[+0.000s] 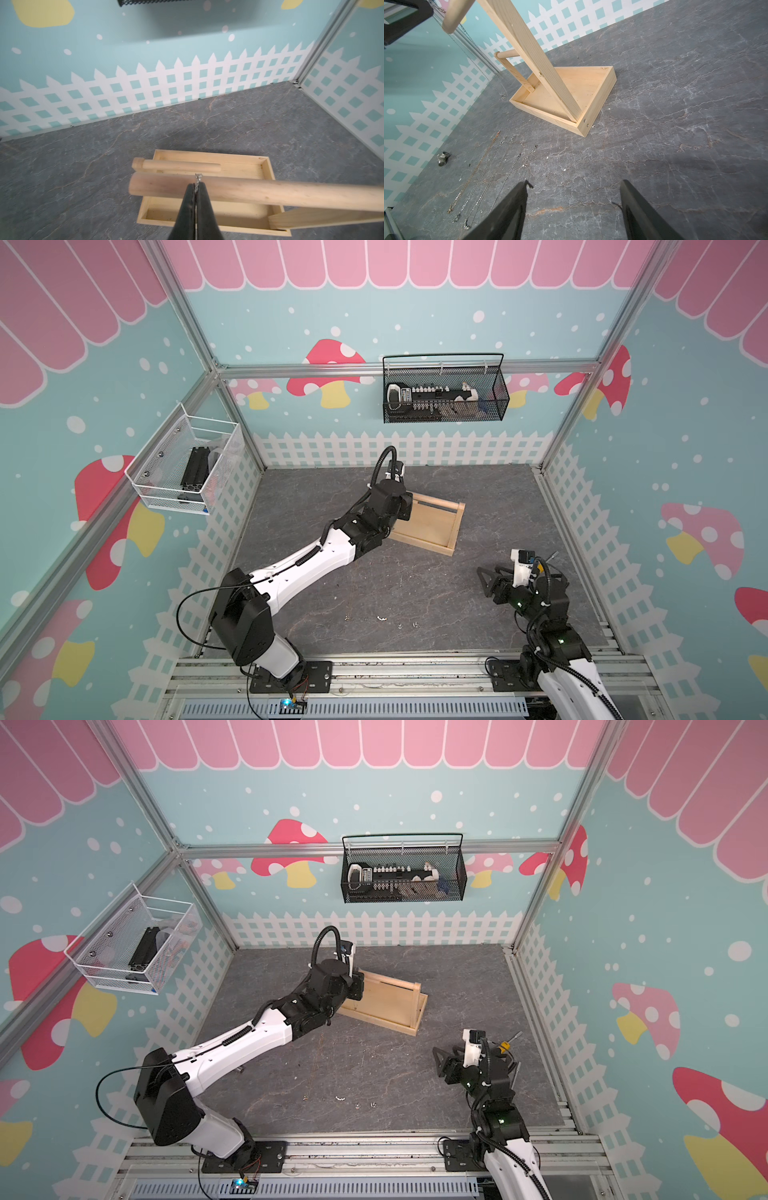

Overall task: Take the necklace off the jewelry display stand
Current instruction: Take off the necklace from the stand.

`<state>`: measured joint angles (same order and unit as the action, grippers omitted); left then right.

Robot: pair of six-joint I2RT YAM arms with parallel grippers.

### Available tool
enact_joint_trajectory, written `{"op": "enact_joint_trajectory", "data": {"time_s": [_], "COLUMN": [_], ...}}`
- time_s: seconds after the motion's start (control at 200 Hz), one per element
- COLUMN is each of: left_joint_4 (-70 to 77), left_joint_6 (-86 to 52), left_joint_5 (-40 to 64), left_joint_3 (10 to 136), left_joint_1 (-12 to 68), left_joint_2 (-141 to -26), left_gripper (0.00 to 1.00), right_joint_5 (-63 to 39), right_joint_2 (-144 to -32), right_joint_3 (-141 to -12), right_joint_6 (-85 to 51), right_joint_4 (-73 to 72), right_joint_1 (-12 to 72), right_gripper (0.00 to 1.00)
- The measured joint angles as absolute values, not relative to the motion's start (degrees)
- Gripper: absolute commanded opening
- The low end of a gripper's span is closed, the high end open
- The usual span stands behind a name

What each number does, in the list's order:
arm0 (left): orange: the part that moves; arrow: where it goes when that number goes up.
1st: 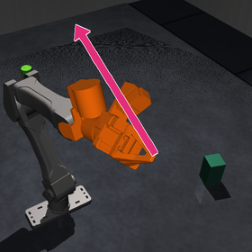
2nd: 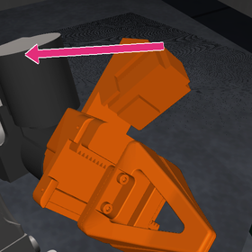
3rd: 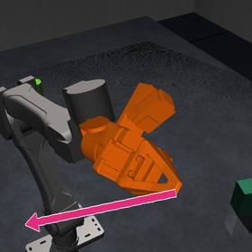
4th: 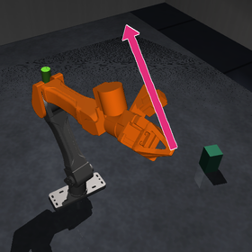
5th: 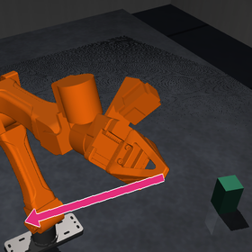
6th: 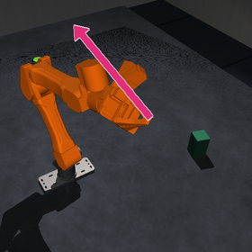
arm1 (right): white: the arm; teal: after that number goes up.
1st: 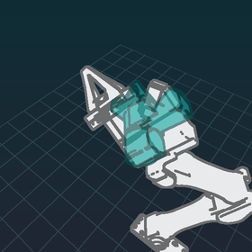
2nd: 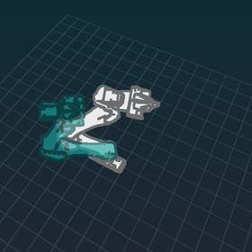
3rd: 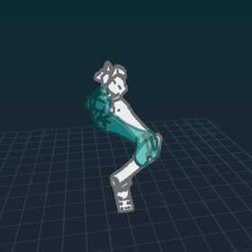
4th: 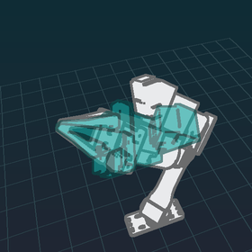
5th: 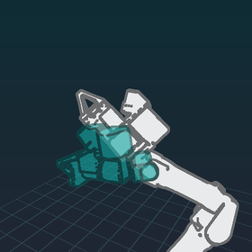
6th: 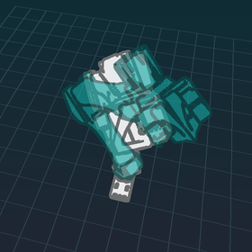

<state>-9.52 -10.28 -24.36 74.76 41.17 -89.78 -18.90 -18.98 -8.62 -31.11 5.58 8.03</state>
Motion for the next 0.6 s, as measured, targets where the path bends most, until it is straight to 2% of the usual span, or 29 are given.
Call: {"op": "enact_joint_trajectory", "data": {"time_s": [0.6], "left_joint_4": [-14.6], "left_joint_6": [-11.6], "left_joint_5": [-30.1], "left_joint_3": [72.2], "left_joint_1": [35.0], "left_joint_2": [-87.0], "left_gripper": [0.00], "right_joint_5": [-18.9], "right_joint_2": [-19.0], "right_joint_3": [-8.6], "right_joint_6": [-31.1], "right_joint_4": [5.6], "right_joint_1": [8.0], "right_gripper": [0.72]}}
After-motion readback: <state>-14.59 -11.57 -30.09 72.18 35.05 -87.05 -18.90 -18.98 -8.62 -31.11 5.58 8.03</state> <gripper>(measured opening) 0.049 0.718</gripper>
